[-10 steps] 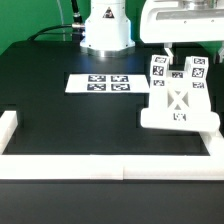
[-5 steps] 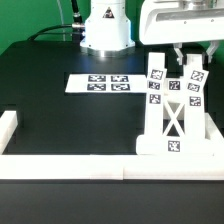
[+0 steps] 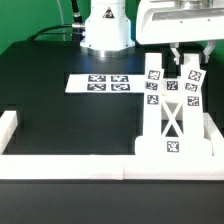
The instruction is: Assemble chair
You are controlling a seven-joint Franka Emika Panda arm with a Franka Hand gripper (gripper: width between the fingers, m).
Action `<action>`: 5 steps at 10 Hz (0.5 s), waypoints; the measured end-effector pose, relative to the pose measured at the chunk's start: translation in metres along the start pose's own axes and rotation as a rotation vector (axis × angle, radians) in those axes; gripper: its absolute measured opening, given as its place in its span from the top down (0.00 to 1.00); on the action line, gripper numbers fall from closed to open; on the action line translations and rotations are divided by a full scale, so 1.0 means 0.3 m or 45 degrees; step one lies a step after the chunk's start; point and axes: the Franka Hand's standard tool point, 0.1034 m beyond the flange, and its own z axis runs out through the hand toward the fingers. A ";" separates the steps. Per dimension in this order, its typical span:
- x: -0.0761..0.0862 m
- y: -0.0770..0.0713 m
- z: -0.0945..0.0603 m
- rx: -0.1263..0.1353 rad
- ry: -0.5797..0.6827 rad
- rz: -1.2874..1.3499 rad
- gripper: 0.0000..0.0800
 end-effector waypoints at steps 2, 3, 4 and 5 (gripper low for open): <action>0.001 0.003 0.003 0.003 0.049 -0.002 0.64; -0.020 0.010 0.024 0.000 0.115 -0.008 0.64; -0.050 0.019 0.051 -0.007 0.128 -0.008 0.50; -0.063 0.024 0.071 -0.011 0.147 -0.009 0.32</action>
Offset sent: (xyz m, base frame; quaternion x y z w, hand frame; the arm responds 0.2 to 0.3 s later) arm -0.0293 0.0014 -0.0180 -0.0124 0.0653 0.0048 0.9978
